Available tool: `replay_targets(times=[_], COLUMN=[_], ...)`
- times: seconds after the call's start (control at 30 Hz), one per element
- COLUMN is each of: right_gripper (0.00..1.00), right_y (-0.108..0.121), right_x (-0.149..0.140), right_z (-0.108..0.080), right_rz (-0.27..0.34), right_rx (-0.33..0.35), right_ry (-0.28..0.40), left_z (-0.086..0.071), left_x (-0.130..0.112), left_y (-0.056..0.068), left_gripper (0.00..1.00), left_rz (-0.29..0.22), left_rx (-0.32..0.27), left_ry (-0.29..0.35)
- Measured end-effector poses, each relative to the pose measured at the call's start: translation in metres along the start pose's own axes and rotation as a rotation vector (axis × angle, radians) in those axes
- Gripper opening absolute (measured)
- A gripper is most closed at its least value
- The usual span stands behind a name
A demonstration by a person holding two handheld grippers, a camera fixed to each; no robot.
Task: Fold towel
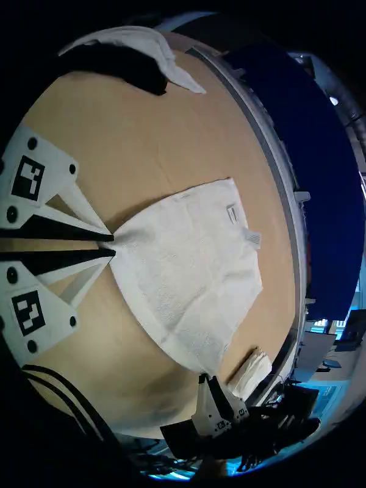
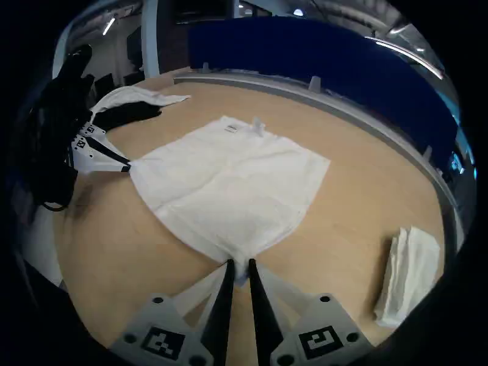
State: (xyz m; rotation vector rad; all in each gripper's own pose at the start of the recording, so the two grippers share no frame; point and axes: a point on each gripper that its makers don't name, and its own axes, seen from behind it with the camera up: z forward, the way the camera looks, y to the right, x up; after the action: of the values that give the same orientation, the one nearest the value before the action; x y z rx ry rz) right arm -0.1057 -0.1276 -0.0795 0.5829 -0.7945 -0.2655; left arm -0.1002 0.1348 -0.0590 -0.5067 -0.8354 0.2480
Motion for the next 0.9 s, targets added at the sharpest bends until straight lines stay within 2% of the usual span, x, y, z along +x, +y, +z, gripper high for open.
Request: replay_targets(times=[0.67,0.77,0.9], right_gripper=[0.18,0.18,0.18], right_y=[0.005,0.005,0.006], right_x=[0.077,0.083,0.082], right_z=[-0.057,-0.063,-0.066], right_rz=[-0.035,-0.034,-0.03], right_rx=[-0.02,-0.02,-0.015], right_ry=[0.129,0.138,0.136], left_z=[-0.071,-0.08,-0.082], left_x=[0.051,0.055,0.057], left_y=[-0.001,0.0,0.003], left_gripper=[0.09,0.09,0.09], left_rz=[-0.076,-0.076,-0.075], left_rx=[0.068,0.072,0.074], left_ry=[0.097,0.102,0.104])
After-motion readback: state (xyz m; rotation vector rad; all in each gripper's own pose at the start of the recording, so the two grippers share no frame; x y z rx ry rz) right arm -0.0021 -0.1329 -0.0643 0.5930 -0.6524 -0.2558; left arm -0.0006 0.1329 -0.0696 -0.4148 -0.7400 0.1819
